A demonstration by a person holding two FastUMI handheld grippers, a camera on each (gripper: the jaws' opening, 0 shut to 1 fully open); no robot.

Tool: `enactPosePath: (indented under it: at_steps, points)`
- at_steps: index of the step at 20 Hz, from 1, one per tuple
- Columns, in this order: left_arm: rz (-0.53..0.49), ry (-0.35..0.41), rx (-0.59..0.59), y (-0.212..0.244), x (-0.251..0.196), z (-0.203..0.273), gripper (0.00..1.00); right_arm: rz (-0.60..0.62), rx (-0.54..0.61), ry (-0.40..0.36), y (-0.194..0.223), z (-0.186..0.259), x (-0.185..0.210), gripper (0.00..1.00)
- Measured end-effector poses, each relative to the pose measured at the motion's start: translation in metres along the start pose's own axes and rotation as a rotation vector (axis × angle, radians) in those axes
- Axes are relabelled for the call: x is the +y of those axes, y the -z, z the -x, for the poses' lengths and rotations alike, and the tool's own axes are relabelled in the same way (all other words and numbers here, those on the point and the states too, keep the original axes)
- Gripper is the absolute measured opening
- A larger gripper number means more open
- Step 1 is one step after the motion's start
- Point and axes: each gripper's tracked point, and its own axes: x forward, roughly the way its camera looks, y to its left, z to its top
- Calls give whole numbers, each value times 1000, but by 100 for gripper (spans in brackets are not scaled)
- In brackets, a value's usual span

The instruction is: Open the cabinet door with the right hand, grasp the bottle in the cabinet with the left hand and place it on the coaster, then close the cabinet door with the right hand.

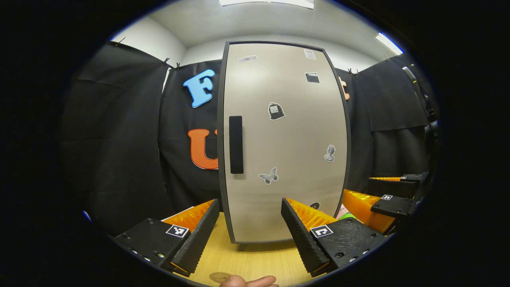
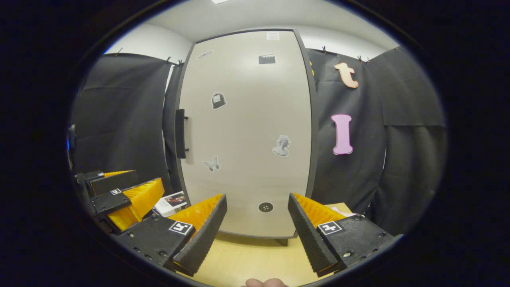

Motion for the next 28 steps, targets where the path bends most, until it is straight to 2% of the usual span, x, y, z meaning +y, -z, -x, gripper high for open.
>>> enactPosePath:
  at_steps: [7, 11, 12, 15, 17, 21, 23, 28]
  points:
    - [0, -6, -8, -1, 5, 0, 95, 1, -13, -14, -7, -7, 5, 99]
    - [-4, -8, -11, 0, 10, 4, 95, 1, 2, -54, -8, -16, 16, 99]
    - [-5, -11, -10, 2, 12, 6, 95, 3, 1, -71, -11, -19, 21, 99]
    - [-3, -10, 15, 13, 19, 22, 95, 1, 48, -194, -11, -30, 53, 99]
    - [-10, -24, 17, 20, 30, 37, 95, 25, 50, -240, -18, -41, 70, 99]
    - [-2, -100, 68, 44, 63, 78, 96, 86, -7, -321, -38, -63, 115, 99]
    - [-7, -167, 74, 50, 88, 97, 96, 94, -16, -366, -45, -76, 139, 99]
    - [15, -347, 103, 59, 147, 141, 96, 117, -51, -414, -58, -107, 186, 99]
